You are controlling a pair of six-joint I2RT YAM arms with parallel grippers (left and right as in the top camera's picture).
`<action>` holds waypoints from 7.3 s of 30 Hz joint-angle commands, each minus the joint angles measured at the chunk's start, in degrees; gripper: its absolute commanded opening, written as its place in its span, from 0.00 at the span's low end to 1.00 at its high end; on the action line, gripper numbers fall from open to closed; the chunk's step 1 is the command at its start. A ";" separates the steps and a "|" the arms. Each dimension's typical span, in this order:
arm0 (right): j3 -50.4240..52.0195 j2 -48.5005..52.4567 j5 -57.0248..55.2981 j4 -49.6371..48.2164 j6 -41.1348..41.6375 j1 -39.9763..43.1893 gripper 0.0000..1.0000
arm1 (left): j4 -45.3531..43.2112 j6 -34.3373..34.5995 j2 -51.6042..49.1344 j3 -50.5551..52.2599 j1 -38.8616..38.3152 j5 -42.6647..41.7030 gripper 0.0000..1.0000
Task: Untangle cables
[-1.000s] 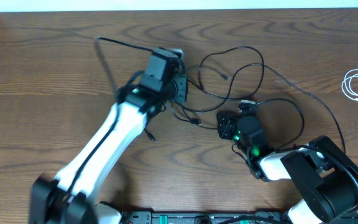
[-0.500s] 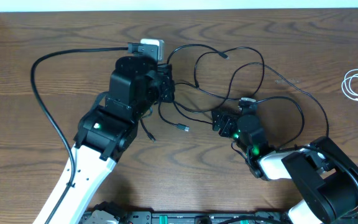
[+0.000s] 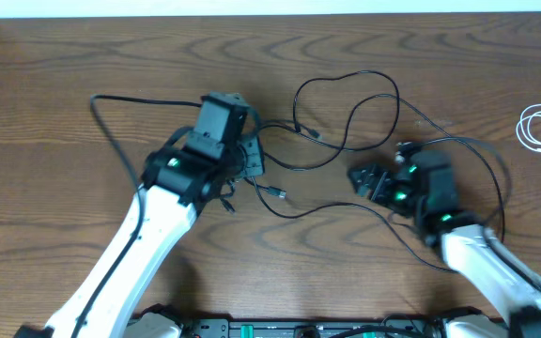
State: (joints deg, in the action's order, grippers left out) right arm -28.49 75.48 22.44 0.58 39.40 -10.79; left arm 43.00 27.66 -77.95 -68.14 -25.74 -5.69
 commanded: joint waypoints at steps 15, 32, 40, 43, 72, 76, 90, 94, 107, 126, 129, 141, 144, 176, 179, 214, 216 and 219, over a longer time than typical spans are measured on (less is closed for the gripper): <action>-18.62 -5.73 5.57 36.20 -20.22 4.20 0.99 | -20.24 -3.61 -18.43 -0.55 -8.98 -5.18 0.08; -19.58 -4.61 6.34 30.60 -10.49 -3.65 0.75 | -26.45 -5.97 -17.00 -2.38 -0.79 -4.17 0.74; -41.09 10.56 -5.66 51.82 -12.92 -10.10 0.72 | -18.45 -0.63 -5.05 -2.40 13.97 -4.17 0.74; -50.90 17.46 -12.13 58.58 -13.11 -11.87 0.73 | -13.88 3.37 -2.75 -2.38 21.40 -4.15 0.74; -57.22 47.28 -17.64 50.97 17.90 -18.53 0.92 | 4.96 4.57 -4.72 -2.16 34.07 -4.13 0.97; -57.22 49.48 -23.89 49.24 21.51 -21.22 0.91 | 4.94 4.57 -4.72 -2.16 34.07 -4.13 0.97; -57.16 53.57 -30.82 57.86 23.34 -19.93 0.78 | 4.96 4.57 -4.72 -2.16 34.07 -4.13 0.98; -56.87 53.57 -30.84 60.63 22.40 -18.25 0.36 | 4.96 4.57 -4.72 -2.16 34.07 -4.13 0.97; -62.20 50.53 -26.91 67.17 -3.23 -13.11 0.01 | 4.96 4.57 -4.72 -2.16 34.07 -4.13 0.97; -67.01 10.05 -27.65 59.78 -29.44 -11.37 0.01 | 4.94 4.57 -4.72 -2.16 34.07 -4.13 0.98; -67.01 5.07 -27.65 54.14 -30.42 -11.37 0.00 | 4.94 4.57 -4.72 -2.16 34.07 -4.15 0.97; -67.01 -3.28 -27.50 21.29 -32.20 -11.39 0.01 | 4.96 4.57 -4.72 -2.16 34.07 -4.13 0.97; -67.01 -3.37 -26.36 16.81 -32.28 -11.39 0.01 | 4.94 4.57 -4.72 -2.16 34.07 -4.15 0.98; -66.42 23.91 -38.45 58.23 -41.88 -0.76 0.04 | 4.94 4.57 -4.72 -2.16 34.07 -4.15 0.98; -66.42 26.64 -40.04 59.71 -41.81 -0.57 0.04 | 4.94 4.57 -4.72 -2.16 34.07 -4.15 0.98; -60.19 29.75 -14.56 59.21 -50.84 11.26 0.70 | 4.94 4.57 -4.72 -2.16 34.07 -4.13 0.98; -57.57 29.75 -14.51 52.17 -51.82 10.45 0.71 | 4.94 4.57 -4.72 -2.16 34.07 -4.13 0.98; -53.07 29.75 -14.56 40.85 -55.10 9.40 0.99 | 4.94 4.57 -4.72 -2.16 34.07 -4.13 0.98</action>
State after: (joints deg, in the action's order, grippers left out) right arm -84.40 105.30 6.22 45.01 -10.61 -0.43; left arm 47.77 31.75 -82.41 -70.00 8.14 -10.17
